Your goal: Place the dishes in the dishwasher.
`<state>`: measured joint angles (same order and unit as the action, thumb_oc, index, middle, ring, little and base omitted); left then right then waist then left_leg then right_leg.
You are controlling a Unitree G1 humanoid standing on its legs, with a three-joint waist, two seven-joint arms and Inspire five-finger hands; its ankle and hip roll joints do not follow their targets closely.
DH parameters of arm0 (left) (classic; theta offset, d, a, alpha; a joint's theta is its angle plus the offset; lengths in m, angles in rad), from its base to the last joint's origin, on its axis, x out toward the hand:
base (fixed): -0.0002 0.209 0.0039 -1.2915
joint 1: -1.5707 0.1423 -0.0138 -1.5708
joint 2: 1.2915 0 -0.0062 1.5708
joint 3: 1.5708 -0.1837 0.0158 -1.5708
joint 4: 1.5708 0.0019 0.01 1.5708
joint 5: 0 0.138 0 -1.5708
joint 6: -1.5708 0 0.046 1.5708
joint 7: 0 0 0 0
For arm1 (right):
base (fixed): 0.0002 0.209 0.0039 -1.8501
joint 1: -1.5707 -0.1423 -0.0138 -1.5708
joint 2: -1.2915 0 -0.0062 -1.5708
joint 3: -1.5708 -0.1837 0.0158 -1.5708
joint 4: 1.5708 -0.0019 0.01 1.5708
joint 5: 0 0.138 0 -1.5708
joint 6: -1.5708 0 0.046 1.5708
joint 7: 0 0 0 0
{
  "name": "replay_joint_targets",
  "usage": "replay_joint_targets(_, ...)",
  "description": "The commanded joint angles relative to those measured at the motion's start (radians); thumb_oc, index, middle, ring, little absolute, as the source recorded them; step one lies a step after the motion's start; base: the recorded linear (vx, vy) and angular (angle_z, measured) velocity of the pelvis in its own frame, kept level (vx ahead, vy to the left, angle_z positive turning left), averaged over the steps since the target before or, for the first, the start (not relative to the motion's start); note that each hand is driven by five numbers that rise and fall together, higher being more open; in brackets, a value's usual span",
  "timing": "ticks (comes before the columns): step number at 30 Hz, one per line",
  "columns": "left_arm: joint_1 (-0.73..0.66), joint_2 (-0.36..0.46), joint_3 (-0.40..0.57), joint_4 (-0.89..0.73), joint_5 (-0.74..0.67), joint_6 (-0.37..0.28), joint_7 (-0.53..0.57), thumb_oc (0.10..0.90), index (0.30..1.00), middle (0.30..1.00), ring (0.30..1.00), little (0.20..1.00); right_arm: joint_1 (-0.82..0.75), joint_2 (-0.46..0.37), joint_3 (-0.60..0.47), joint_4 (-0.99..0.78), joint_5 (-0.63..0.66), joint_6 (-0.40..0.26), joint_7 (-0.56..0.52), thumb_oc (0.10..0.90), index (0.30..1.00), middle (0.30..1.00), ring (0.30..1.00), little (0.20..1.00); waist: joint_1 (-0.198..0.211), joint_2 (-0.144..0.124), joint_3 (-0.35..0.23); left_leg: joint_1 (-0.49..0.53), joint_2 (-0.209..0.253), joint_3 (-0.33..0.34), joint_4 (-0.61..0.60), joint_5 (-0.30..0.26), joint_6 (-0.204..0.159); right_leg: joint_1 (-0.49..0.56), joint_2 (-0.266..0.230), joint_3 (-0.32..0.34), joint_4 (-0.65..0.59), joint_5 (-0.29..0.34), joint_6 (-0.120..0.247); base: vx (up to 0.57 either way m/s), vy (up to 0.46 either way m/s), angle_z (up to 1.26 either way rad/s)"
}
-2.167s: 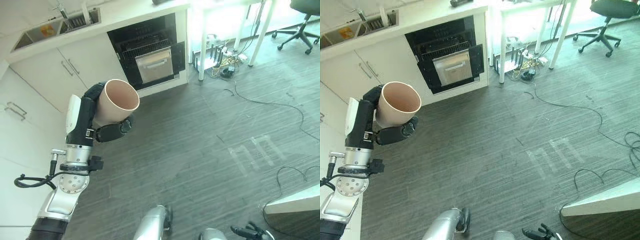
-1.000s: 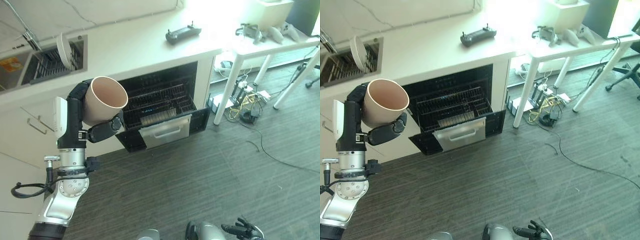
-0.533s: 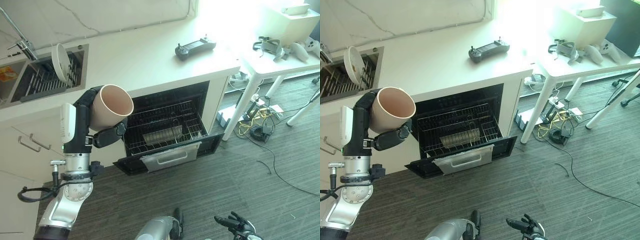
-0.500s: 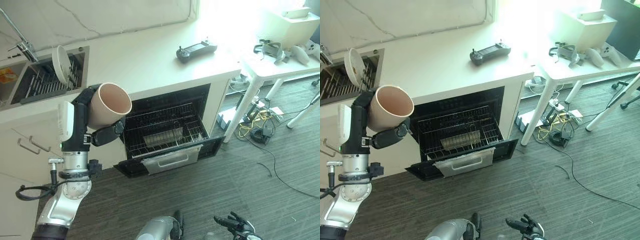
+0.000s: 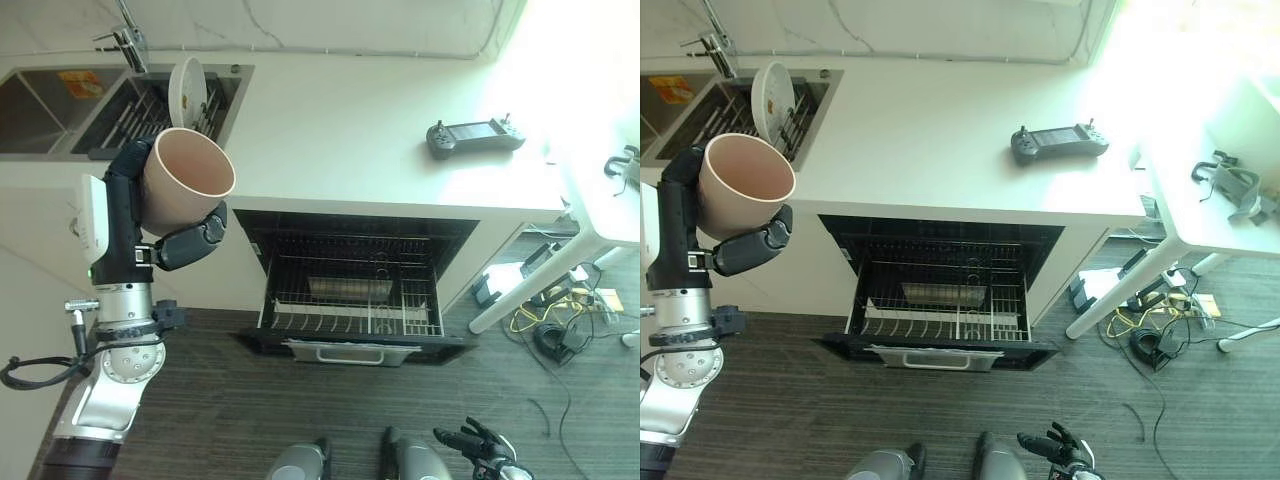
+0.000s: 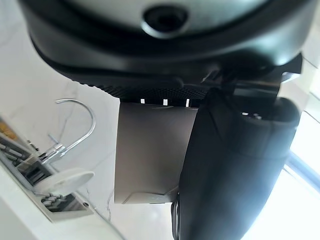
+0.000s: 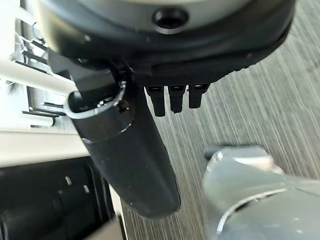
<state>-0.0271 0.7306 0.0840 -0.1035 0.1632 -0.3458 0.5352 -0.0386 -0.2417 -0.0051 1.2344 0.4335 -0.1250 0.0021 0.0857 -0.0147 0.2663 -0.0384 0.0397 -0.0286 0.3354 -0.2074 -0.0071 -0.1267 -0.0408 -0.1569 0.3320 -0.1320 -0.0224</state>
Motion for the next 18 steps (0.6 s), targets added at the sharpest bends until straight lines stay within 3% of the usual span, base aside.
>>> replay_joint_targets(1,-0.202,0.008,0.070,-0.077,-0.019,-0.061,-0.005,0.400,0.300,0.300,0.300,0.300,0.005,-0.087,0.002,0.039,0.045,-0.022,-0.009,0.800,0.900,0.900,0.900,0.900,-0.058,0.062,-0.026,-0.068,0.164,0.074,-0.035,0.025,-0.045,0.085,-0.043,-0.049,-0.032,-0.157,0.046,0.03,-0.602,0.49)
replay_joint_targets(2,-0.214,-0.002,0.055,-0.073,-0.011,-0.066,-0.009,0.400,0.300,0.300,0.300,0.300,0.009,-0.087,-0.004,0.040,0.077,-0.023,0.000,0.800,0.900,0.900,0.900,0.900,-0.070,0.067,-0.023,-0.070,0.170,0.120,-0.035,0.031,-0.048,0.091,-0.042,-0.072,-0.032,-0.160,0.043,0.11,-0.521,0.93)
replay_joint_targets(3,-0.248,-0.038,0.012,-0.070,0.005,-0.074,-0.024,0.400,0.300,0.300,0.300,0.300,0.027,-0.089,-0.032,0.027,0.123,-0.021,0.000,0.800,0.900,0.900,0.900,0.900,-0.098,0.064,-0.016,-0.029,0.127,0.235,-0.035,0.001,-0.041,0.126,-0.060,-0.118,-0.032,-0.179,0.044,0.11,-0.192,1.60)
replay_joint_targets(4,-0.252,-0.043,0.006,-0.070,0.010,-0.072,-0.023,0.400,0.300,0.300,0.300,0.300,0.029,-0.089,-0.035,0.024,0.124,-0.020,0.000,0.800,0.900,0.900,0.900,0.900,-0.098,0.062,-0.015,-0.025,0.113,0.242,-0.035,-0.005,-0.036,0.130,-0.065,-0.122,-0.032,-0.180,0.046,0.13,-0.126,1.74)
replay_joint_targets(6,-0.247,-0.074,-0.010,-0.086,0.045,-0.075,-0.018,0.400,0.300,0.300,0.300,0.300,0.030,-0.077,-0.038,0.008,0.133,-0.015,-0.012,0.800,0.900,0.900,0.900,0.900,-0.084,0.064,-0.016,-0.024,-0.005,0.271,-0.035,-0.038,-0.001,0.145,-0.072,-0.138,-0.032,-0.175,0.054,0.08,0.033,0.88)
replay_joint_targets(8,-0.204,-0.088,-0.004,-0.105,0.070,-0.090,-0.006,0.400,0.300,0.300,0.300,0.300,0.025,-0.062,-0.033,-0.008,0.120,-0.013,-0.038,0.800,0.900,0.900,0.900,0.900,-0.067,0.081,-0.025,-0.023,-0.026,0.227,-0.035,-0.054,0.015,0.152,-0.046,-0.136,-0.032,-0.183,0.055,0.10,0.098,-0.11)
replay_joint_targets(10,-0.145,-0.093,0.015,-0.139,0.110,-0.084,0.006,0.400,0.300,0.300,0.300,0.300,0.023,-0.041,-0.035,-0.035,0.166,-0.009,-0.077,0.800,0.900,0.900,0.900,0.900,-0.041,0.106,-0.027,-0.036,-0.054,0.133,-0.035,-0.046,0.039,0.168,-0.005,-0.138,-0.030,-0.139,0.060,0.11,0.114,-0.20)
replay_joint_targets(12,-0.132,-0.083,0.031,-0.136,0.112,-0.088,-0.003,0.400,0.300,0.300,0.300,0.300,0.037,-0.024,-0.058,-0.071,0.157,0.010,-0.088,0.800,0.900,0.900,0.900,0.900,-0.047,0.112,-0.019,-0.029,-0.061,0.132,-0.035,-0.064,0.067,0.086,-0.048,-0.140,0.202,-0.098,0.108,0.10,0.120,-0.78)
replay_joint_targets(13,-0.132,-0.069,0.032,-0.116,0.103,-0.087,0.007,0.400,0.300,0.300,0.300,0.300,0.043,-0.018,-0.058,-0.086,0.116,0.021,-0.095,0.800,0.900,0.900,0.900,0.900,-0.058,0.113,-0.010,-0.027,-0.070,0.109,-0.035,-0.066,0.080,0.035,-0.057,-0.103,0.301,-0.078,0.122,0.07,0.025,-0.67)
replay_joint_targets(16,-0.159,-0.045,0.024,-0.068,0.101,-0.111,0.043,0.400,0.300,0.300,0.300,0.300,0.057,-0.011,-0.049,-0.060,0.091,0.012,-0.098,0.800,0.900,0.900,0.900,0.900,-0.071,0.117,-0.008,-0.030,-0.044,0.108,-0.035,-0.066,0.071,0.054,-0.071,-0.114,0.086,-0.086,0.107,0.03,-0.149,-0.04)
replay_joint_targets(18,-0.166,-0.029,0.023,-0.043,0.100,-0.105,0.073,0.400,0.300,0.300,0.300,0.300,0.047,-0.021,-0.060,-0.029,0.070,0.020,-0.095,0.800,0.900,0.900,0.900,0.900,-0.085,0.123,-0.005,-0.022,-0.024,0.112,-0.035,-0.099,0.076,0.004,-0.074,-0.089,0.032,-0.042,0.124,0.02,-0.214,0.09)
